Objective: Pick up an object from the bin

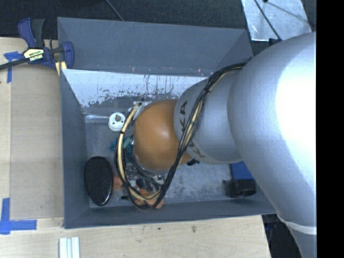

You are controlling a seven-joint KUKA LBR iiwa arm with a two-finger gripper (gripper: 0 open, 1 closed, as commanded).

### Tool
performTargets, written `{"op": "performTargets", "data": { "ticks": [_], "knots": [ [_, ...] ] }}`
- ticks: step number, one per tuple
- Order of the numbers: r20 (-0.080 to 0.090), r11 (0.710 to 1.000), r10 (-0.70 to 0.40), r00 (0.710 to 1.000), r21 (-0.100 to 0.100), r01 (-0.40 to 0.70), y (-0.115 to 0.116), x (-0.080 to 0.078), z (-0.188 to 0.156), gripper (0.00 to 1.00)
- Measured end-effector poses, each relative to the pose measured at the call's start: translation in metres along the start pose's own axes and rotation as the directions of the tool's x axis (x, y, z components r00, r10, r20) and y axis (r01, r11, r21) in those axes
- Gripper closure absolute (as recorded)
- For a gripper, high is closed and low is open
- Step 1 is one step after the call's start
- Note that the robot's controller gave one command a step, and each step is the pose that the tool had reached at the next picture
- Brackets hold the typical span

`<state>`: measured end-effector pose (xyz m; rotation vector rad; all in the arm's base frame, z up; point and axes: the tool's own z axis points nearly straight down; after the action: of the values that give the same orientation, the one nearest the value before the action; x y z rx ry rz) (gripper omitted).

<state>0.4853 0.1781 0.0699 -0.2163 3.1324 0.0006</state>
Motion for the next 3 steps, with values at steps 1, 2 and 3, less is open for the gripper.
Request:
{"op": "performTargets", "data": {
  "ticks": [1,2,3],
  "knots": [
    [-0.003,1.000,0.000,1.000,0.001,0.000,0.000,0.001,-0.004,1.00],
    [-0.009,1.000,0.000,1.000,0.002,0.000,-0.001,0.003,-0.025,1.00],
    [-0.004,1.000,0.000,1.000,0.001,0.000,-0.001,0.001,-0.042,1.00]
  ]
}}
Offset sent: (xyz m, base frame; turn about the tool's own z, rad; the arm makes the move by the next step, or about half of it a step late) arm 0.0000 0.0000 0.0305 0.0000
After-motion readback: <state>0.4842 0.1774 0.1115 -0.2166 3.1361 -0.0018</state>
